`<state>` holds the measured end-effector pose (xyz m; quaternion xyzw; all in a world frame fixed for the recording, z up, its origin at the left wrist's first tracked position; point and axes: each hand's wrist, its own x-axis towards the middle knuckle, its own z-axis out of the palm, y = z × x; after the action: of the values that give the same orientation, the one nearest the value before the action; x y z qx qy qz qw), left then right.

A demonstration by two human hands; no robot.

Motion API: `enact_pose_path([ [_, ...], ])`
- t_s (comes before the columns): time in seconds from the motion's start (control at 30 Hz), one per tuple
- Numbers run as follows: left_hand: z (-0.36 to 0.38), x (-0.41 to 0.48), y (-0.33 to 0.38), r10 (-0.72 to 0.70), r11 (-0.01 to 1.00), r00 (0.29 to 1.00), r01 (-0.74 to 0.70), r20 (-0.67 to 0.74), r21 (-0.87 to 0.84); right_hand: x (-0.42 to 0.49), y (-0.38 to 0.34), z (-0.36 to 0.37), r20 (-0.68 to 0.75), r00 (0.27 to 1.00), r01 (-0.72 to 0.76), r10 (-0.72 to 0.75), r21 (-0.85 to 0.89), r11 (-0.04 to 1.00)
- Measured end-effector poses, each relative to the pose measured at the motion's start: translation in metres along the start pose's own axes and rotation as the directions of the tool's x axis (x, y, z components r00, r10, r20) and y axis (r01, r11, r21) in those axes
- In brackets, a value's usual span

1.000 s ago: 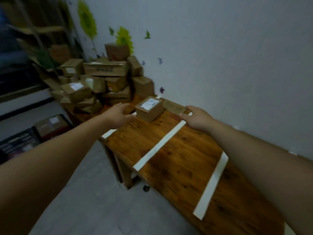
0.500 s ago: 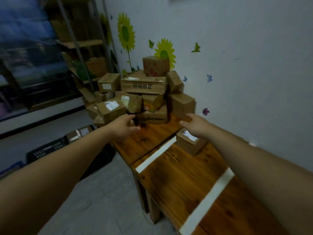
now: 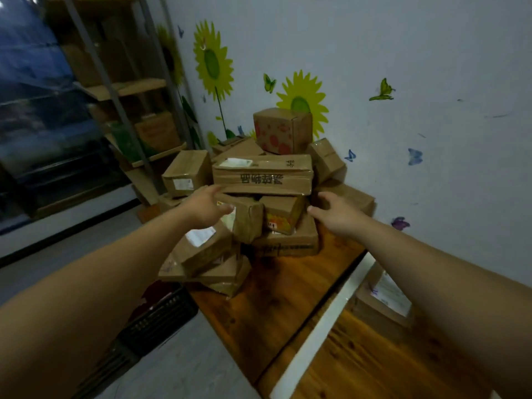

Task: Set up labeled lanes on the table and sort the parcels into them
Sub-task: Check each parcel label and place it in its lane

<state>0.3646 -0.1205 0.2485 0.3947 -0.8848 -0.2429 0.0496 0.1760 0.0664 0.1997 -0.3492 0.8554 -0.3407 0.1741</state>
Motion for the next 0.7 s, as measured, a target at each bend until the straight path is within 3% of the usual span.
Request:
enact_pose_path([
  [0.33,-0.022,0.171,-0.048,0.048,0.928,0.999,-0.045,0.001,-0.369,0.135,-0.038,0.044,-0.18,0.95,-0.236,0.255,0.119,0.965],
  [0.43,-0.022,0.209,-0.055,-0.013,0.874,0.999,0.03,0.038,-0.485,0.162,-0.039,0.046,-0.227,0.918,-0.29,0.324,0.171,0.942],
  [0.57,-0.013,0.241,-0.057,-0.137,0.876,0.985,0.172,0.109,-0.451,0.197,-0.034,0.044,-0.217,0.883,-0.363,0.416,0.243,0.899],
  [0.7,0.002,0.258,-0.053,-0.251,0.776,0.952,0.306,0.175,-0.551,0.216,-0.026,0.044,-0.182,0.837,-0.428,0.516,0.372,0.824],
])
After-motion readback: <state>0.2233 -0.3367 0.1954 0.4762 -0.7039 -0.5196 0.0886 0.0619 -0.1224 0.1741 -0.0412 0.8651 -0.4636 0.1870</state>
